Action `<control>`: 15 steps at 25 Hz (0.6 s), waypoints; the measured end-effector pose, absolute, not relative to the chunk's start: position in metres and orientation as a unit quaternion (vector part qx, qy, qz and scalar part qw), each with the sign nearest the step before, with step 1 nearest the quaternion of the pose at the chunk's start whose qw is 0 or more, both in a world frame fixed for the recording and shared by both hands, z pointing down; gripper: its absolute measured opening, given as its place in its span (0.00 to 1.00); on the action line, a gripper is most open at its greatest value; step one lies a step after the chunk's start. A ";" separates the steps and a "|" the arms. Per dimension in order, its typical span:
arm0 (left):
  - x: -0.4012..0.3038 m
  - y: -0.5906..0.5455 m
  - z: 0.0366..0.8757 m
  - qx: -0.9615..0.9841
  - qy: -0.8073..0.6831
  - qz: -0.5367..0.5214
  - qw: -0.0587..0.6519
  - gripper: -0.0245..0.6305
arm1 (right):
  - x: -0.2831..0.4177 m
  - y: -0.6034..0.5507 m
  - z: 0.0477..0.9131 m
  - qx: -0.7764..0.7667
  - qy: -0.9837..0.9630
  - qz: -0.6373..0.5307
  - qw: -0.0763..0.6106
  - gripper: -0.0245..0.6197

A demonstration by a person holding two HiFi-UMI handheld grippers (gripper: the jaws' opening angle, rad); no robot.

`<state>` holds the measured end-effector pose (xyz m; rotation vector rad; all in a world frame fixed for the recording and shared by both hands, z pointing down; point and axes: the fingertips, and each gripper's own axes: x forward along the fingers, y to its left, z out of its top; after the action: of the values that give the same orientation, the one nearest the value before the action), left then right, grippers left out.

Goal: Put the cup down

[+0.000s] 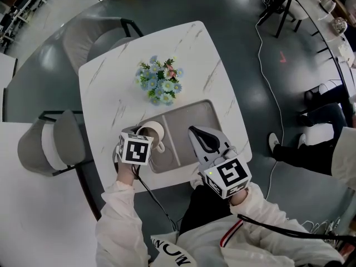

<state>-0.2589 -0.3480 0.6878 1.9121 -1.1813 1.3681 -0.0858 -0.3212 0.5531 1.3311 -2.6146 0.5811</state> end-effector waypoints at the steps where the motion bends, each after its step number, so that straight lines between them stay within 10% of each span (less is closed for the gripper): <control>1: -0.259 -0.348 0.690 0.702 -0.431 0.507 0.254 0.11 | -0.085 -0.321 0.554 0.444 -0.871 0.194 0.076 0.05; 15: -0.260 -0.354 0.709 0.674 -0.389 0.567 0.270 0.11 | -0.079 -0.314 0.562 0.450 -0.866 0.203 0.078 0.05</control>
<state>-0.2604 -0.3542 0.7095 1.8169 -1.0470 1.5284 -0.0791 -0.3141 0.5618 1.3474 -2.5943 0.6092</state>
